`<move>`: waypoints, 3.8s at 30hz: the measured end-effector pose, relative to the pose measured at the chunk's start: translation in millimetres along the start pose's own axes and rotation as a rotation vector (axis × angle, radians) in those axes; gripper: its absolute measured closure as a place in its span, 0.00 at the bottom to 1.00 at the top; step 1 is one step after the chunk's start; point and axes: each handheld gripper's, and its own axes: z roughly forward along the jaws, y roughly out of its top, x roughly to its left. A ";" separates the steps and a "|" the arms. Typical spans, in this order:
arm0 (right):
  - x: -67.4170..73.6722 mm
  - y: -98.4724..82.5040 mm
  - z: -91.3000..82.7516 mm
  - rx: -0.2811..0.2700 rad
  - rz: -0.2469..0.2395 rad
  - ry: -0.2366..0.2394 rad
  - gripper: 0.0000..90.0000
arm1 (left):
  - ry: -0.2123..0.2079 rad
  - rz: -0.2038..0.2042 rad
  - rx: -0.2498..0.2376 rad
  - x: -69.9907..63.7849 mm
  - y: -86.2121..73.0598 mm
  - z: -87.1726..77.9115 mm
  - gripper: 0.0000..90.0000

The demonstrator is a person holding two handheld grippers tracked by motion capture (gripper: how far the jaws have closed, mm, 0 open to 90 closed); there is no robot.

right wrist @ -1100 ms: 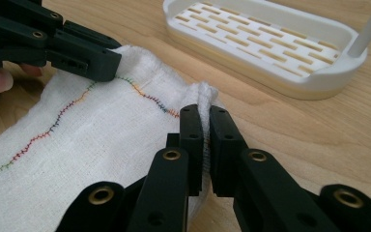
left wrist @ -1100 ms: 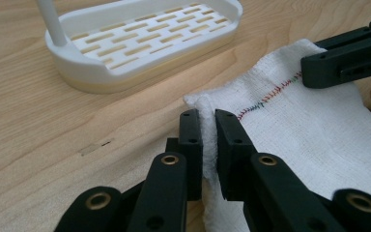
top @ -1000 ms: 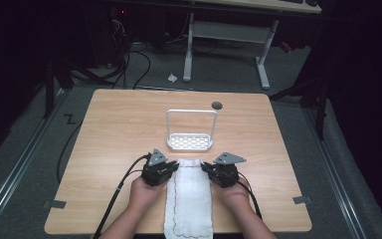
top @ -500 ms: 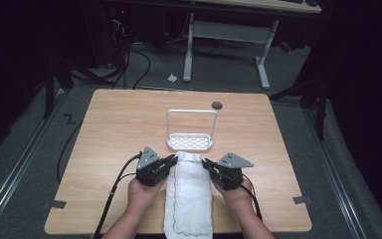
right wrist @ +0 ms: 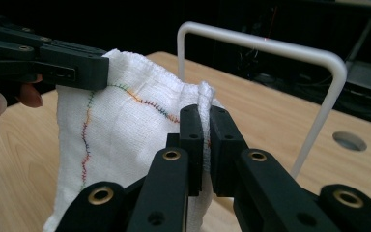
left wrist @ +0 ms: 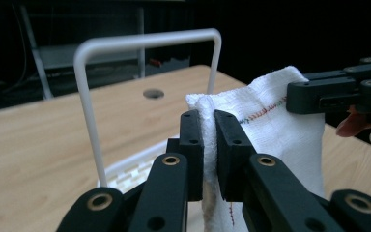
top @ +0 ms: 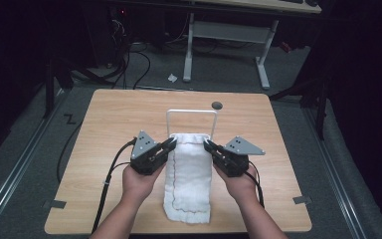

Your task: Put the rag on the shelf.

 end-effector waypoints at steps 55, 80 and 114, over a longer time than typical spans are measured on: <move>-112.2 145.9 81.4 -0.101 0.129 -0.033 0.96 | 0.121 -0.002 -0.051 96.7 145.7 104.4 0.93; -139.6 101.6 127.8 0.114 0.150 -0.114 0.69 | 0.157 -0.094 0.133 122.9 105.3 140.7 0.71; -118.2 72.7 46.5 0.085 0.088 -0.136 0.51 | 0.170 -0.061 0.089 107.8 66.6 31.8 0.63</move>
